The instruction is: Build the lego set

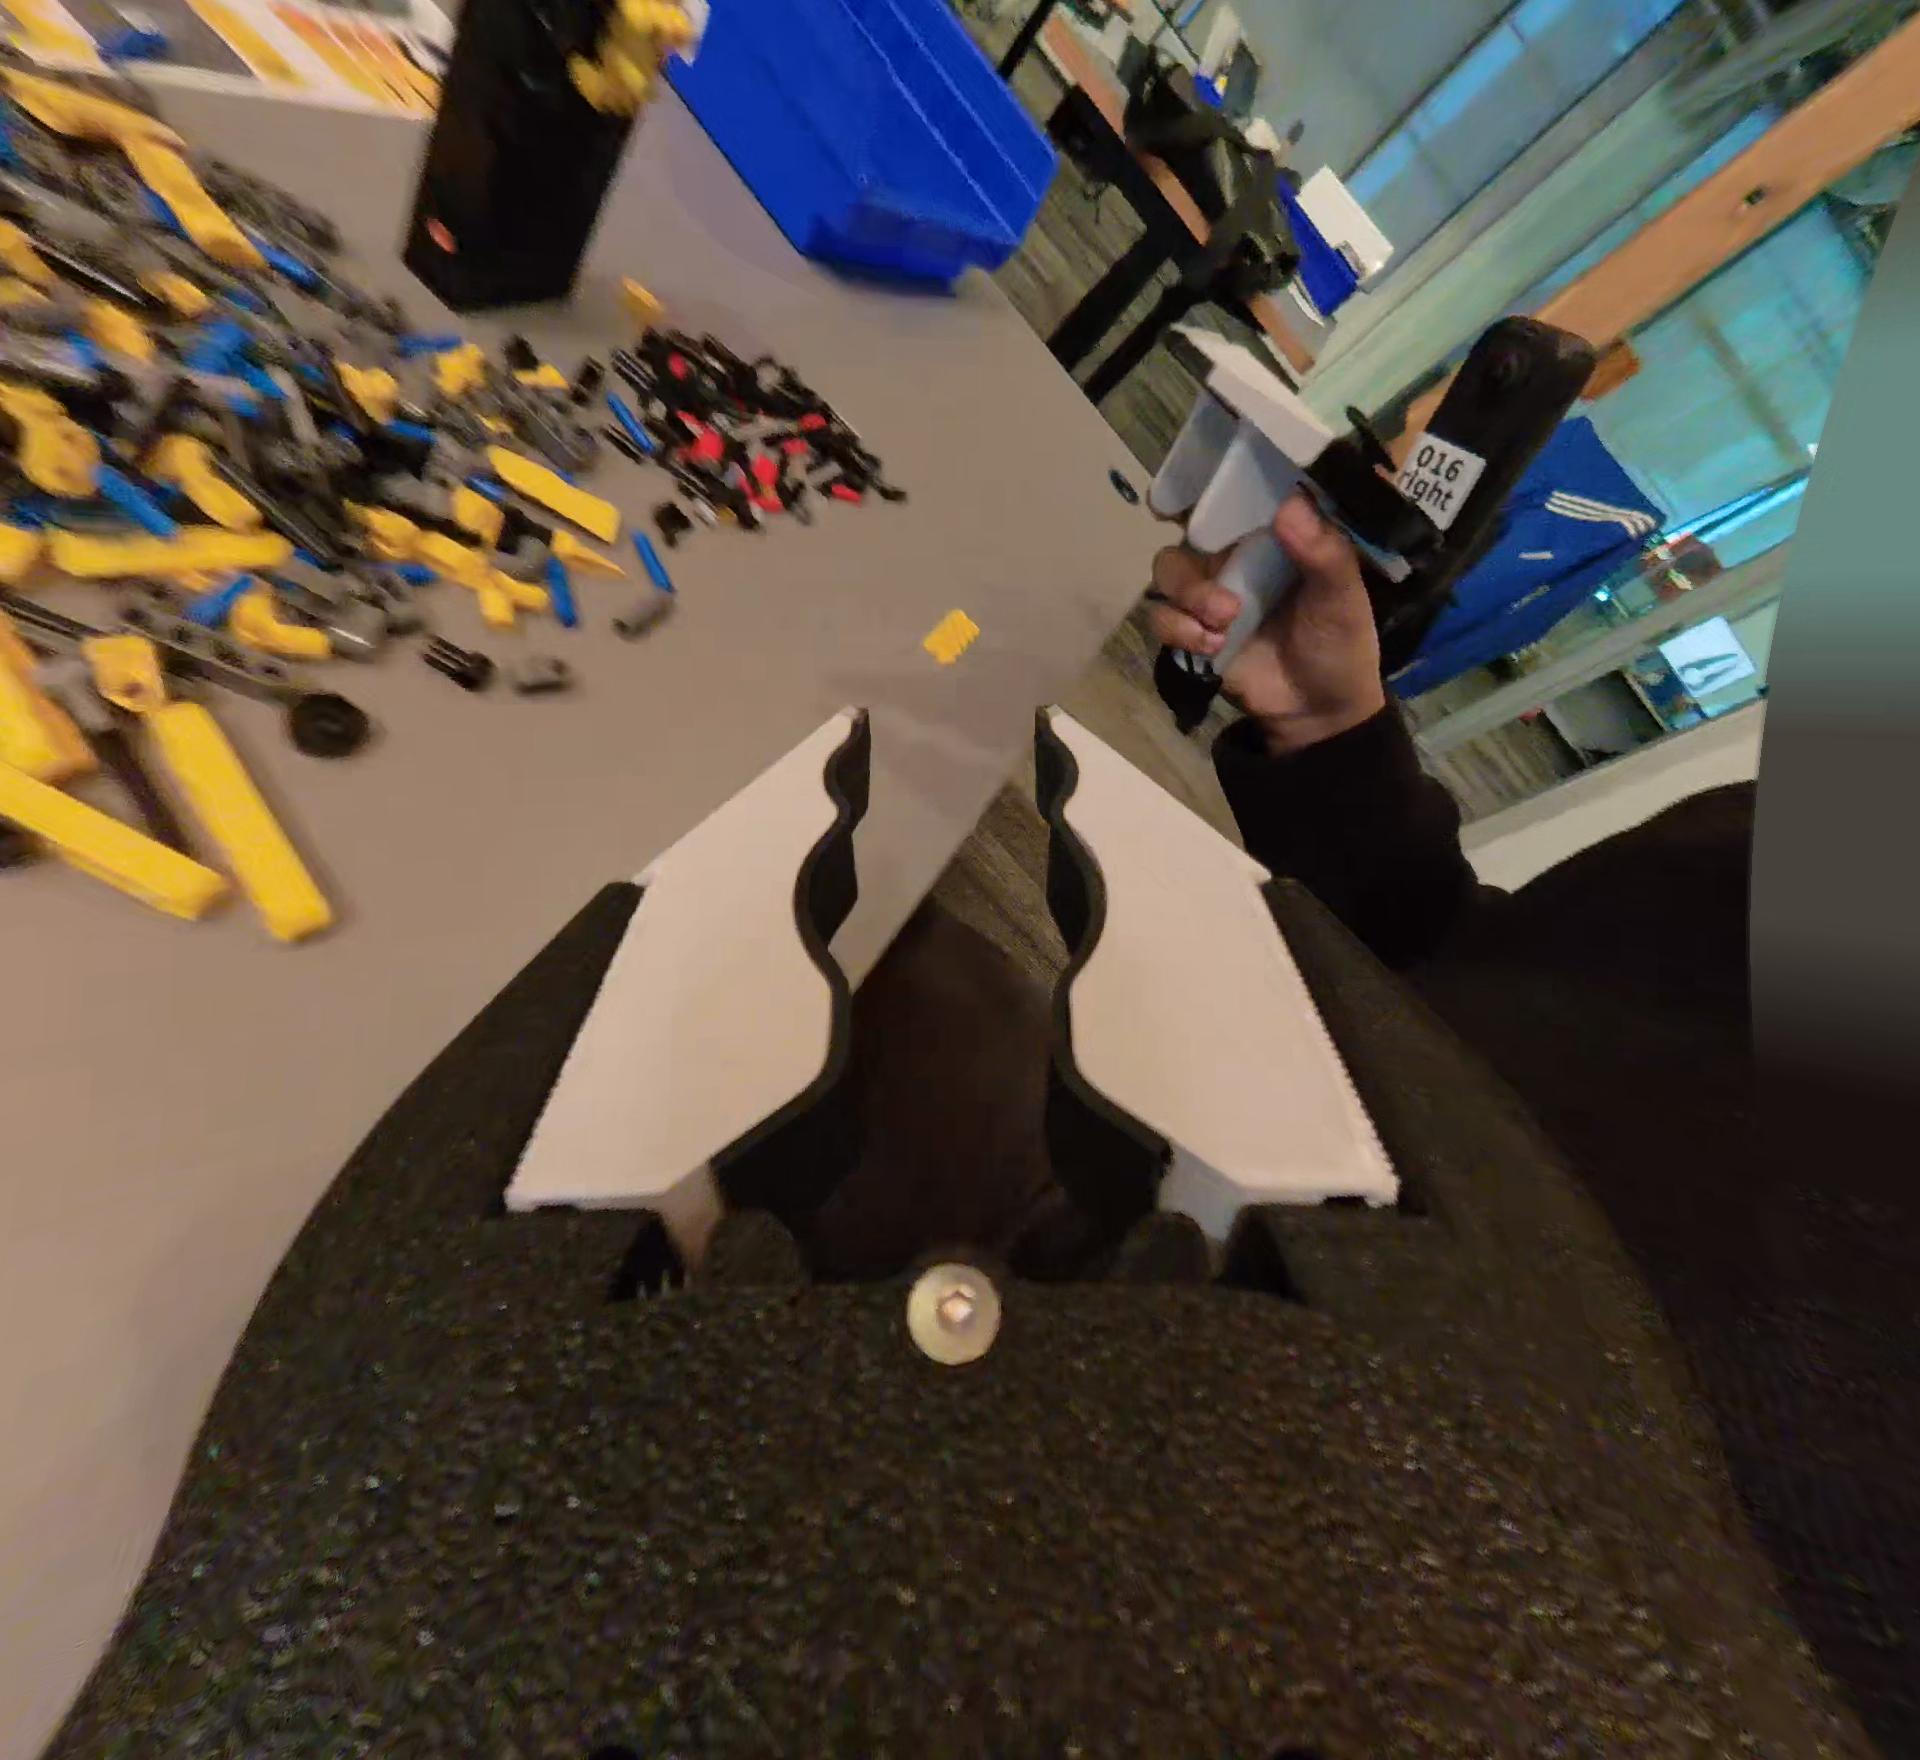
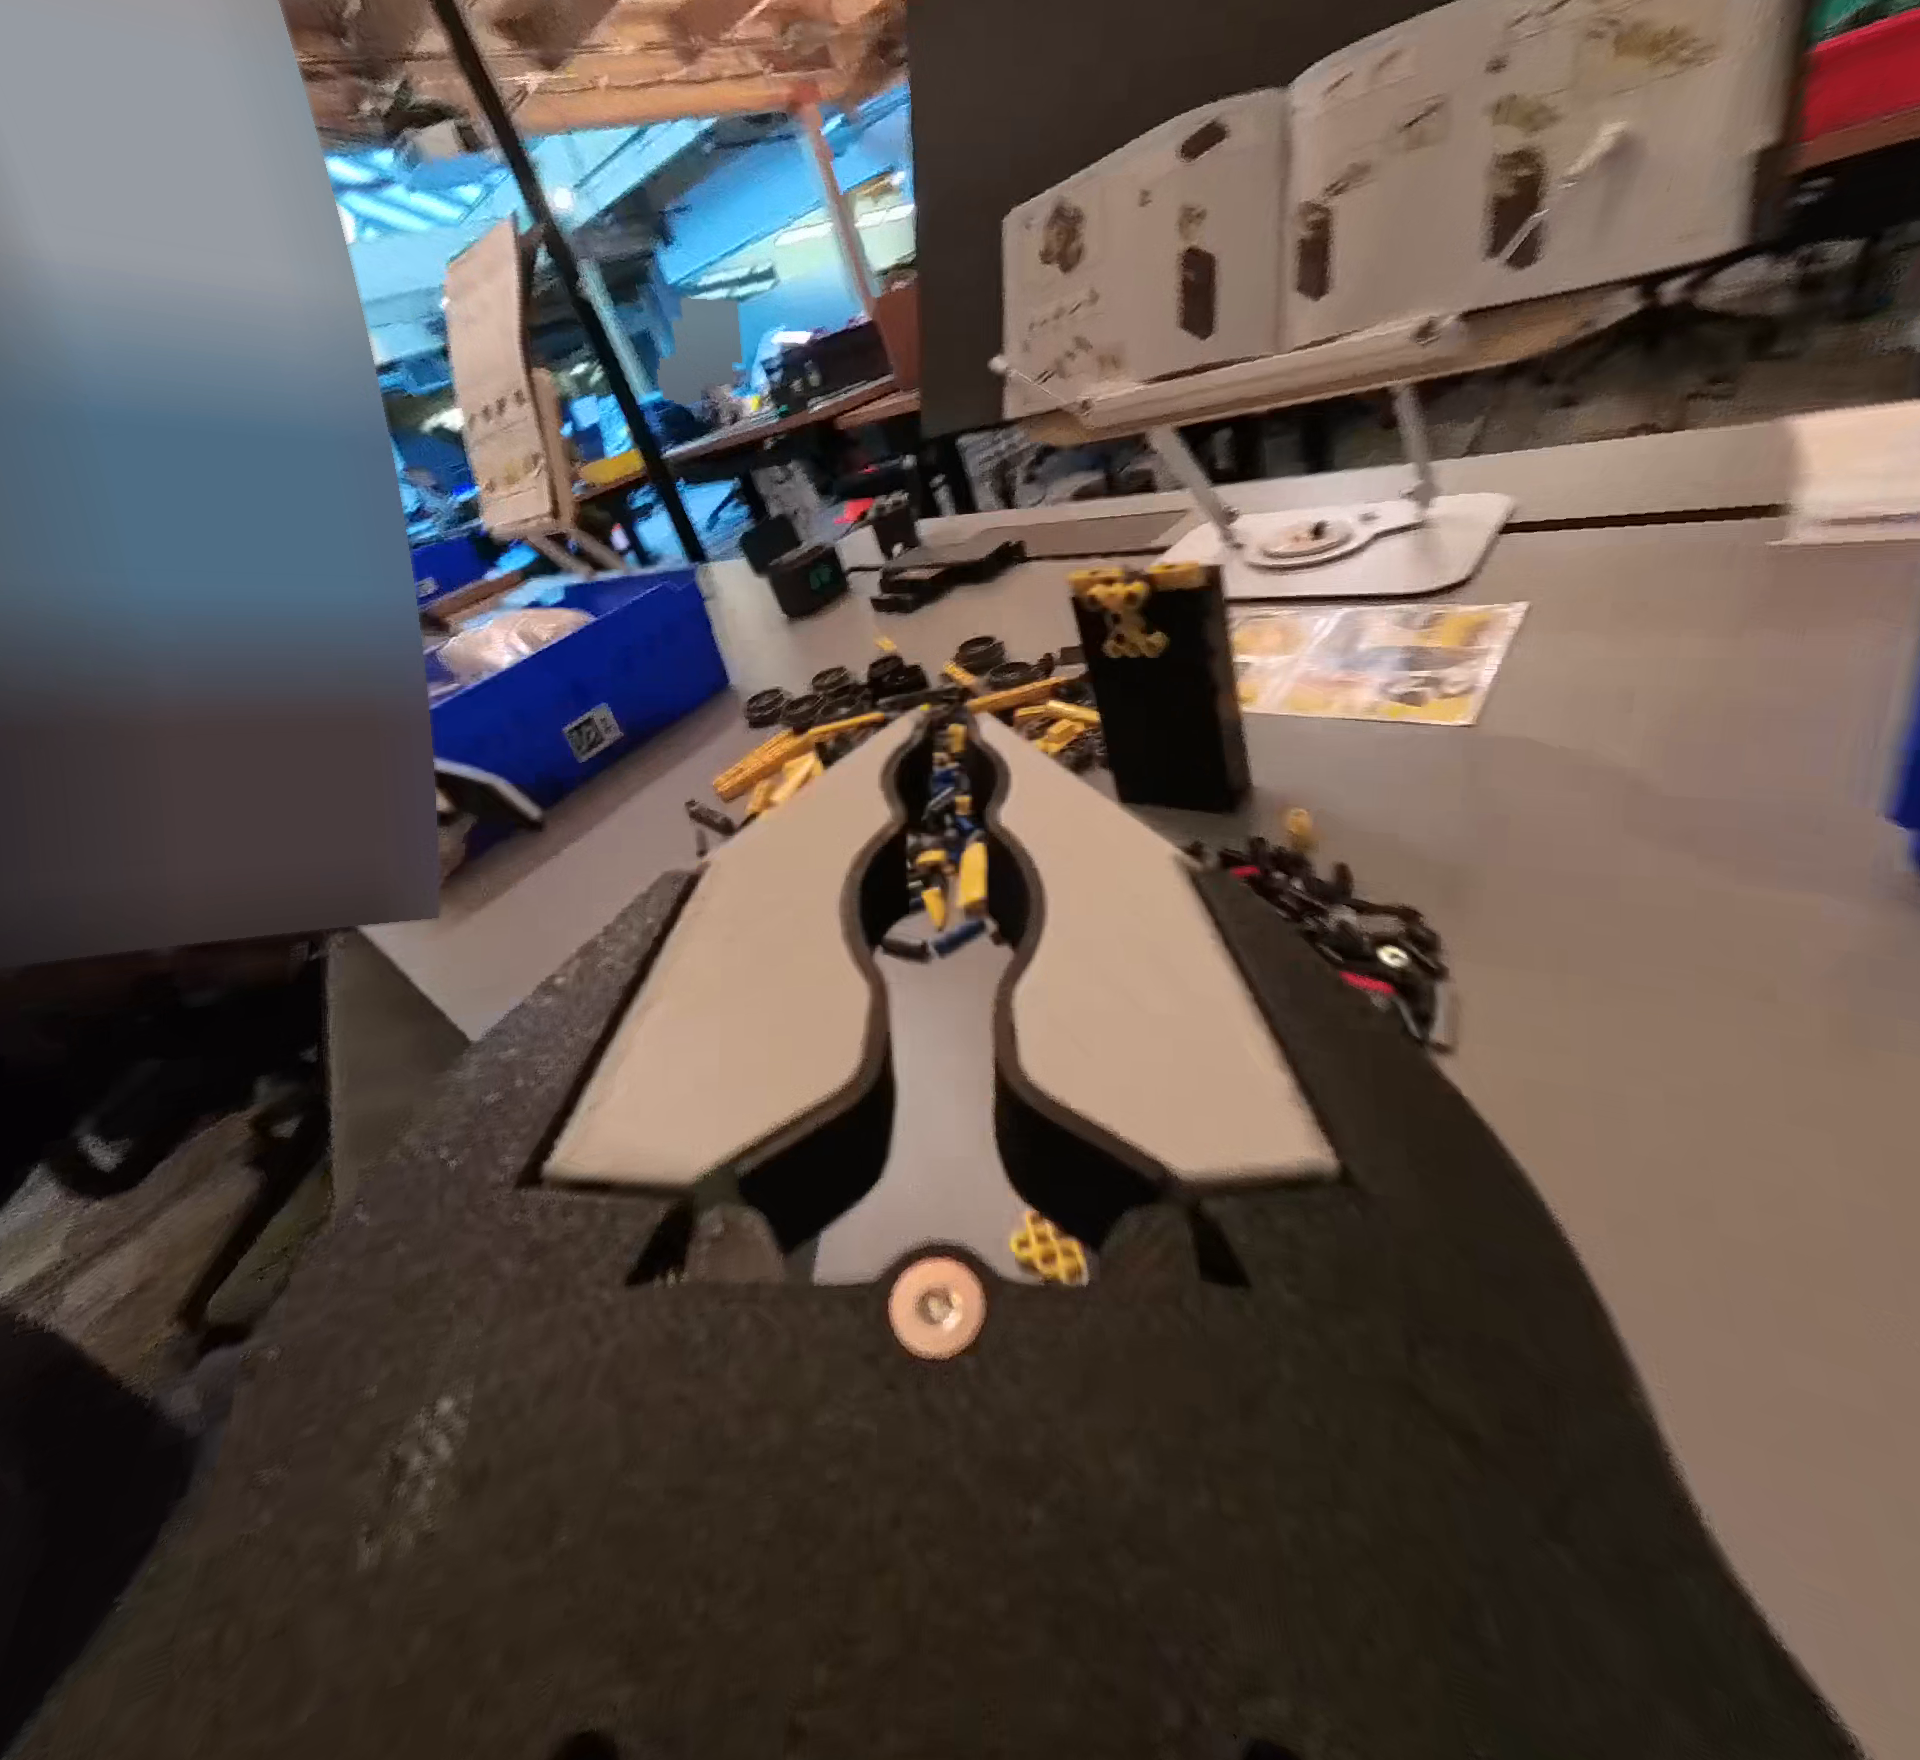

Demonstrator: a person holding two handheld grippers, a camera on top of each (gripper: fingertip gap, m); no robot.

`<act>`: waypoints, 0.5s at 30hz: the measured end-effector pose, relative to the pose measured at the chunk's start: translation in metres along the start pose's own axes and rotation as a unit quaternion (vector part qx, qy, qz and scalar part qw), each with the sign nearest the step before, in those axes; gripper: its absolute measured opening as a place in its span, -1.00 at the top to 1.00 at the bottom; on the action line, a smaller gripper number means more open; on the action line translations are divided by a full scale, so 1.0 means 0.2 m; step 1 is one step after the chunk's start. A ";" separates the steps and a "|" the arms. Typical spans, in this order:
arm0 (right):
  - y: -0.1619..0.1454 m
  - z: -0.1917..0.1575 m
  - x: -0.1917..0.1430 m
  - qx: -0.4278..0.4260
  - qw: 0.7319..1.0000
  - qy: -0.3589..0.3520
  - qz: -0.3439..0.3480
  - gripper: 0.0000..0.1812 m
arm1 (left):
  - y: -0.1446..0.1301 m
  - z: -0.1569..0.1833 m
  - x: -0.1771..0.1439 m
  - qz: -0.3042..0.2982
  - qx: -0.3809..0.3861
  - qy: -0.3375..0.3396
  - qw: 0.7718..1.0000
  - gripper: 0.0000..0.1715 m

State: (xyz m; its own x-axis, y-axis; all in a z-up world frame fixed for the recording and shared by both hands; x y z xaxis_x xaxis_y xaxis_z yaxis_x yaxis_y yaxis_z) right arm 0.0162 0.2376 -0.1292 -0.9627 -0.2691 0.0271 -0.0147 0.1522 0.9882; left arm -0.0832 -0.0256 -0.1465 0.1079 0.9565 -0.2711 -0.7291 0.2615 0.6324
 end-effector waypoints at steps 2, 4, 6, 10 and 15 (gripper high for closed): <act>-0.01 0.00 0.07 -0.013 0.999 0.004 -0.036 0.80 | 0.07 -0.01 -0.03 0.011 0.000 0.000 1.000 0.64; -0.03 0.00 0.10 -0.026 0.997 -0.004 -0.074 0.74 | 0.11 -0.01 -0.07 0.018 0.002 0.007 1.000 0.64; -0.04 0.00 0.11 -0.032 0.995 -0.007 -0.099 0.71 | 0.12 -0.02 -0.09 0.031 0.015 0.040 0.999 0.64; -0.05 -0.03 0.15 -0.025 0.994 0.015 -0.107 0.67 | 0.07 -0.03 -0.11 0.055 0.045 0.089 0.994 0.64; -0.06 -0.01 0.27 -0.014 0.993 0.057 -0.107 0.67 | -0.11 -0.03 -0.17 0.144 0.038 0.109 0.983 0.64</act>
State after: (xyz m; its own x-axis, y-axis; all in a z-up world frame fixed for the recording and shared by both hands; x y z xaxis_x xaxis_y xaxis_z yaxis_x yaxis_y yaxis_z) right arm -0.0352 0.2202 -0.1391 -0.9014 -0.3988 -0.1685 -0.2068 0.0546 0.9769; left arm -0.0757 -0.0642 -0.1562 -0.2488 0.9441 -0.2164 -0.6553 0.0004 0.7554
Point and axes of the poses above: each gripper's, where its closed fingertips meet, x out along the fingers, y out of its top, z = x × y across the jaws, the point moved 6 cm from there along -x, back along the fingers, and after that the axes turned 8 degrees about -x, right-handed, at the moved point
